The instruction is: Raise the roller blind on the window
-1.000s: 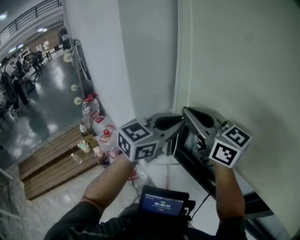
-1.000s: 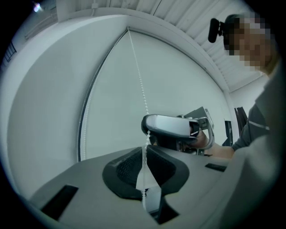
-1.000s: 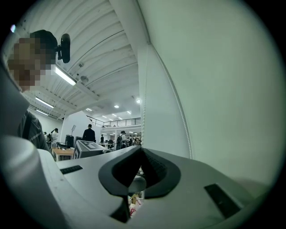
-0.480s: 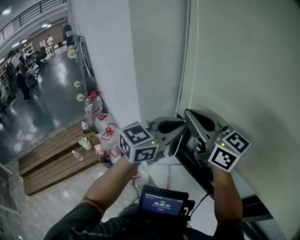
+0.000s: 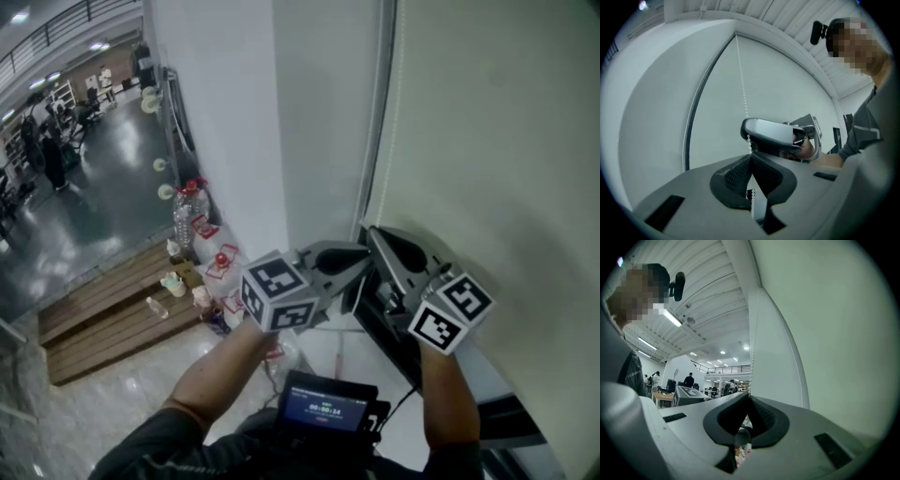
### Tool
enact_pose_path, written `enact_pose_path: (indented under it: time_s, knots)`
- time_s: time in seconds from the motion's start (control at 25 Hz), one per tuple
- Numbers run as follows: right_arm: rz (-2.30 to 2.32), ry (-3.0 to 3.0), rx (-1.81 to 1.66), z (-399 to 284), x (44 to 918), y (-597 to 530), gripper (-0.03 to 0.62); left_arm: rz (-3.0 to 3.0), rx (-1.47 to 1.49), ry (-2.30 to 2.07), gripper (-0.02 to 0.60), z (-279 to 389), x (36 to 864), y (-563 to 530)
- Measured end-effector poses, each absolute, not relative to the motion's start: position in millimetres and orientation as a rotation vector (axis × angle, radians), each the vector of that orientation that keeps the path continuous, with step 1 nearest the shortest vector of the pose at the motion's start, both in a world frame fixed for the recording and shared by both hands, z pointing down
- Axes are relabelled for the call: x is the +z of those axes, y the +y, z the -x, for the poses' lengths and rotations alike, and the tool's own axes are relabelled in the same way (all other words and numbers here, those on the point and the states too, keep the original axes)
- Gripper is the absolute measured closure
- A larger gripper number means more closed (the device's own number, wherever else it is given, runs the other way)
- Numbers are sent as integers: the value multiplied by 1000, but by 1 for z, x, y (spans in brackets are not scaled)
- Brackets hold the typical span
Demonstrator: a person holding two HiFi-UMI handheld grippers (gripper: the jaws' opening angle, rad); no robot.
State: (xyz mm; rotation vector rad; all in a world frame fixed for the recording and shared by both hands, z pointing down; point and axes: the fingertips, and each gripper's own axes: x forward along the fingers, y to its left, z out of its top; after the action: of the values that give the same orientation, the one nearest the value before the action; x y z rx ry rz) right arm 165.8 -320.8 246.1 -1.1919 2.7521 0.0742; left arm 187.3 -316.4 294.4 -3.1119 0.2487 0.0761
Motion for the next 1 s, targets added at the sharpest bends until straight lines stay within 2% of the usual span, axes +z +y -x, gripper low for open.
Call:
enact_pose_path:
  time_s: [0.64, 0.88, 1.0]
  knots:
    - [1317, 2803, -204, -168, 378, -332, 594, 3239, -193, 240, 585, -185, 425, -324]
    - [1305, 2802, -208, -168, 381, -336, 594, 3215, -227, 266, 582, -172, 426, -327]
    - [1304, 2798, -217, -169, 380, -334, 594, 3200, -184, 325, 528, -146, 399, -336]
